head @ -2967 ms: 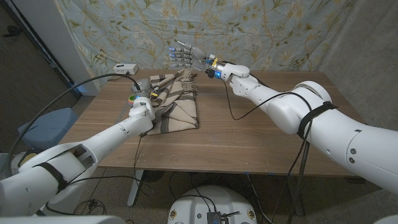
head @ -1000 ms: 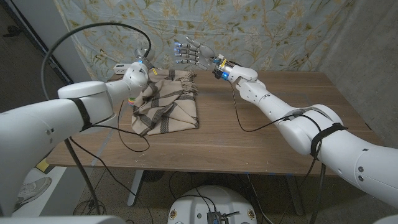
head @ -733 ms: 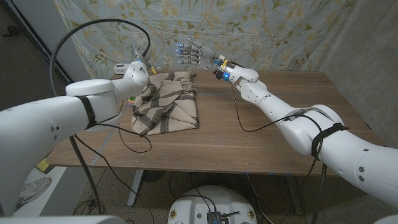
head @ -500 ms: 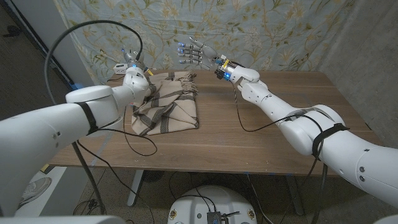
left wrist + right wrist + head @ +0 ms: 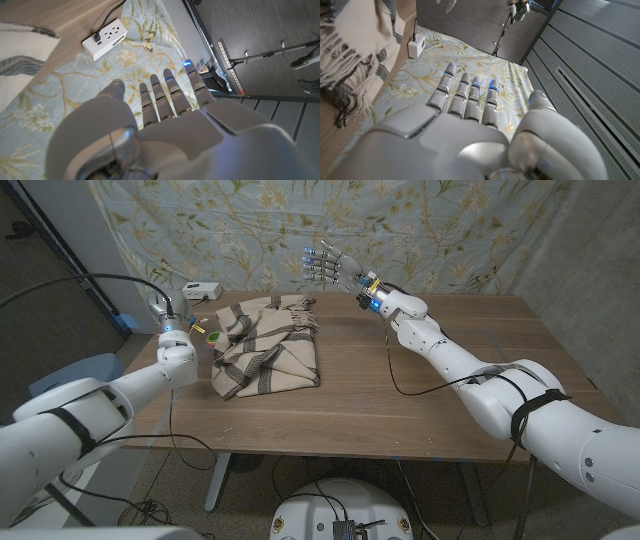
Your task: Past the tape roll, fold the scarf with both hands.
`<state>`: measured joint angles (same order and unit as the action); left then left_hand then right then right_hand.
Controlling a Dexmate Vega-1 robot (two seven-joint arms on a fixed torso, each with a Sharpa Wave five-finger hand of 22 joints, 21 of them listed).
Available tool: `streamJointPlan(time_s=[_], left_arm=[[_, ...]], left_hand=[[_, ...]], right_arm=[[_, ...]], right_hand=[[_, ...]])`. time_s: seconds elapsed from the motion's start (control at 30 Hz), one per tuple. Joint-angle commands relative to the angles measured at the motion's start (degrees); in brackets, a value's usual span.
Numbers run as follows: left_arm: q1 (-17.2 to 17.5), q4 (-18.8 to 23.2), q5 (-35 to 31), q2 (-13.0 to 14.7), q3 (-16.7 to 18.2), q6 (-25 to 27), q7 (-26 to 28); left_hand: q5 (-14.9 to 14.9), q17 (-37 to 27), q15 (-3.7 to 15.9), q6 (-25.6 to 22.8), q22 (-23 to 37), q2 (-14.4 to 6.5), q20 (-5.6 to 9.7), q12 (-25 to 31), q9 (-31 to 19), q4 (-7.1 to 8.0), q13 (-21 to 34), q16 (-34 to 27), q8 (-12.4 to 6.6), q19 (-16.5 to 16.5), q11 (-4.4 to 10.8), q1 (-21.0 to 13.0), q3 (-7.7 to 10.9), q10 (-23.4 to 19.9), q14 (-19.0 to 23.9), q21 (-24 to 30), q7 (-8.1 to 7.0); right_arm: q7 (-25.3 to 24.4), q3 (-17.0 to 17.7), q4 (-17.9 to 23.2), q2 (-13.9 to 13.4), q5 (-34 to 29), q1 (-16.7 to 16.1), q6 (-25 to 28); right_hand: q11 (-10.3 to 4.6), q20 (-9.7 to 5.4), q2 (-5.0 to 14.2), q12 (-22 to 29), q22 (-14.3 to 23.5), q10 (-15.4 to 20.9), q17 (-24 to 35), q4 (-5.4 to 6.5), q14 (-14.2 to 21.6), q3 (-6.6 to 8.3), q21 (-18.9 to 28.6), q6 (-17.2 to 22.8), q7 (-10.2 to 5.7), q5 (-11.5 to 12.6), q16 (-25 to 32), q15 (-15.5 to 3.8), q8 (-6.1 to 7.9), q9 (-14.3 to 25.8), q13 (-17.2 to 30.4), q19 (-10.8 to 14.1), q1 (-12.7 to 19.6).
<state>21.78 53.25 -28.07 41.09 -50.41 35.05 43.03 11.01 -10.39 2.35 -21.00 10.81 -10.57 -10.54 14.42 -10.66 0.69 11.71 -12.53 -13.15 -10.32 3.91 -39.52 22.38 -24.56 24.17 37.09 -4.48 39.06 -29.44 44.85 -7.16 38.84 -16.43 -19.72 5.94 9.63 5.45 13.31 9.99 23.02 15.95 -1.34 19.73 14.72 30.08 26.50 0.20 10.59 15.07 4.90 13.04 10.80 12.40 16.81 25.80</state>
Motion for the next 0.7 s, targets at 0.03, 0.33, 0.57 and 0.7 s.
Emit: streamJointPlan(time_s=[0.03, 0.33, 0.57, 0.7], left_arm=[[16.24, 49.43, 2.02, 7.46, 16.31, -8.53, 3.66], [23.92, 54.85, 7.48, 8.06, 25.15, -16.3, -0.11], [28.96, 54.81, 16.92, 7.65, 32.01, -27.89, -4.72], [30.54, 52.15, 22.87, 6.81, 34.77, -36.13, -8.37]], left_hand=[[0.07, -0.06, -0.12, -0.74, 0.13, 0.51, 0.31, 0.26, -0.13, 0.03, 0.14, -0.07, -0.23, 0.29, -0.3, 0.03, 0.72, -0.68, 0.54, 0.24, 0.33], [0.08, -0.13, -0.86, -0.57, 0.16, 0.72, 0.01, -0.25, -0.17, 0.01, 0.11, 0.45, 0.33, 1.0, -1.29, 0.57, 1.21, -0.09, -0.19, -0.12, 1.05], [0.06, -0.19, -1.44, 0.13, 0.2, 0.7, 0.1, -0.59, -0.21, 0.15, 0.11, 0.8, 0.93, 1.09, -2.39, 1.12, 1.61, 0.31, -0.82, -0.21, 1.92], [0.03, -0.21, -1.67, 0.39, 0.21, 0.77, 0.2, -0.75, -0.23, 0.22, 0.11, 0.98, 1.15, 1.17, -2.57, 1.4, 1.72, 0.52, -1.23, -0.27, 2.24]], right_arm=[[-6.94, 1.84, 6.68, -4.15, 0.94, -5.31, 1.34], [-12.93, 3.27, 12.88, -7.13, 1.84, -10.04, 2.43], [-18.4, 4.41, 19.67, -10.33, 1.46, -14.36, 2.25], [-21.66, 5.05, 23.96, -12.45, 0.97, -16.82, 2.44]], right_hand=[[-0.13, 0.53, -0.01, -0.29, 0.15, -0.33, 0.17, -0.33, -0.05, 0.03, -0.24, -0.32, -0.2, -0.01, 0.11, -0.14, -0.14, 0.16, 0.1, 0.22, -0.38], [-0.3, 0.31, 0.01, -0.72, 0.16, -1.21, 0.15, -0.41, -0.05, -0.07, -0.48, -1.47, -0.71, -0.02, 0.12, 0.03, -0.8, 0.16, 0.12, 0.35, -0.64], [-0.51, 0.21, -0.12, -1.2, 0.15, -2.32, 0.09, -0.41, -0.3, -0.27, -0.82, -3.01, -1.38, -0.04, -0.01, -0.1, -1.54, 0.15, 0.11, 0.4, -1.14], [-0.51, -0.19, -0.21, -1.25, 0.15, -2.42, 0.06, -0.39, -0.26, -0.35, -0.92, -3.05, -1.44, -0.05, -0.02, -0.18, -1.57, 0.15, 0.1, 0.4, -1.33]])
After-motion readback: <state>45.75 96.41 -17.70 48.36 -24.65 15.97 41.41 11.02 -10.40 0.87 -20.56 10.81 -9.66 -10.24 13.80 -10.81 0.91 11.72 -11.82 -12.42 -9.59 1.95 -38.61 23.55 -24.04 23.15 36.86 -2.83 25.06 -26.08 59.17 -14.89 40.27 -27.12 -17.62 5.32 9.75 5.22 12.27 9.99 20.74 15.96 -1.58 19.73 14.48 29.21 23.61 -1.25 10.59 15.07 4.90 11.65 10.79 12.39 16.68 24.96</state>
